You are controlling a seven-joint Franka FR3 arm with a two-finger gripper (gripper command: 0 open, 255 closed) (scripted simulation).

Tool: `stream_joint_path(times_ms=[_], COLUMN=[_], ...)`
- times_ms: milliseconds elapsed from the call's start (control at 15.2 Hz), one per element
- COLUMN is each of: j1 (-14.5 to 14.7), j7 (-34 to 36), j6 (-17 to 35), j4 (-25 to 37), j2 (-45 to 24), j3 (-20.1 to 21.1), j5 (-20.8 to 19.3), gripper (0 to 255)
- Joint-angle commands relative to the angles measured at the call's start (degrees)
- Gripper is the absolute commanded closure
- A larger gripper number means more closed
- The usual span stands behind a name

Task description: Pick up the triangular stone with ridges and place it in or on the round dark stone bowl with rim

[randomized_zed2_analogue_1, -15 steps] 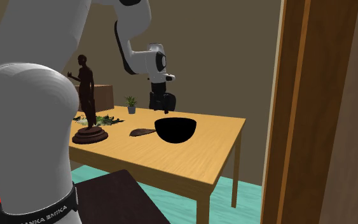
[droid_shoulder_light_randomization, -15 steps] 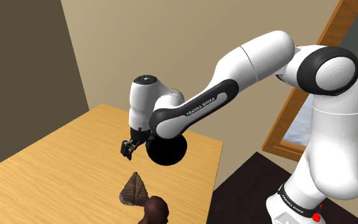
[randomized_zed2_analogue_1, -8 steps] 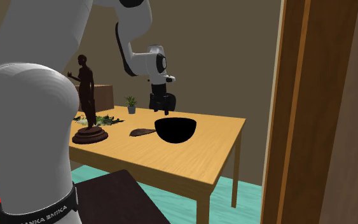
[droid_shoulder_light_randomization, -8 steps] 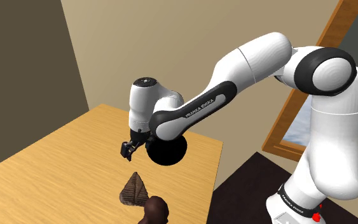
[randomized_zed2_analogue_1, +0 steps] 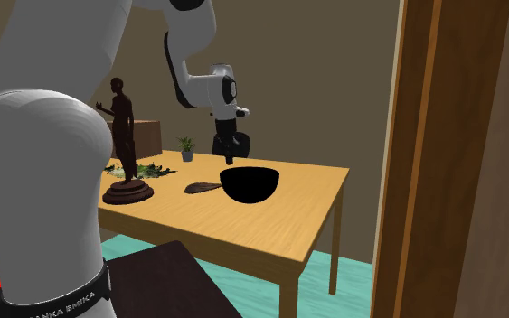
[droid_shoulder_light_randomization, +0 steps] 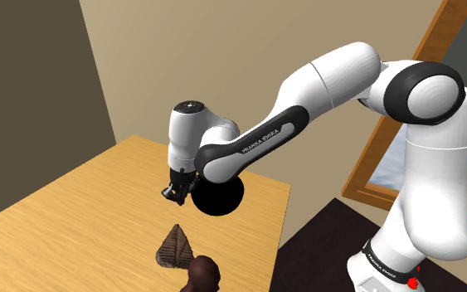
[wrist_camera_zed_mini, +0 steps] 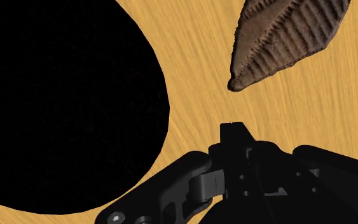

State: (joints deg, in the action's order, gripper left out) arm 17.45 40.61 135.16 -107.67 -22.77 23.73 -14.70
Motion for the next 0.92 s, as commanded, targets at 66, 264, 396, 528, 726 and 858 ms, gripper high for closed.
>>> stream_joint_path(times_ms=[66, 264, 396, 528, 726, 858], j1=[0.0, 2.1, 6.9, 11.7, 16.6, 16.7], j7=[0.0, 7.5, 22.5, 37.0, 51.0, 51.2], j6=[0.0, 0.8, 1.5, 1.2, 0.0, 1.0], j4=[0.0, -0.8, -1.2, 0.0, 2.7, 2.8], j2=[0.0, -0.2, -1.4, -3.6, -6.8, -7.8], j3=[0.0, -1.4, -4.4, -7.3, -10.3, -10.6], j5=[0.0, -1.1, -2.9, -4.3, -4.7, -5.2], gripper=[255, 0, 0, 0, 0, 0])
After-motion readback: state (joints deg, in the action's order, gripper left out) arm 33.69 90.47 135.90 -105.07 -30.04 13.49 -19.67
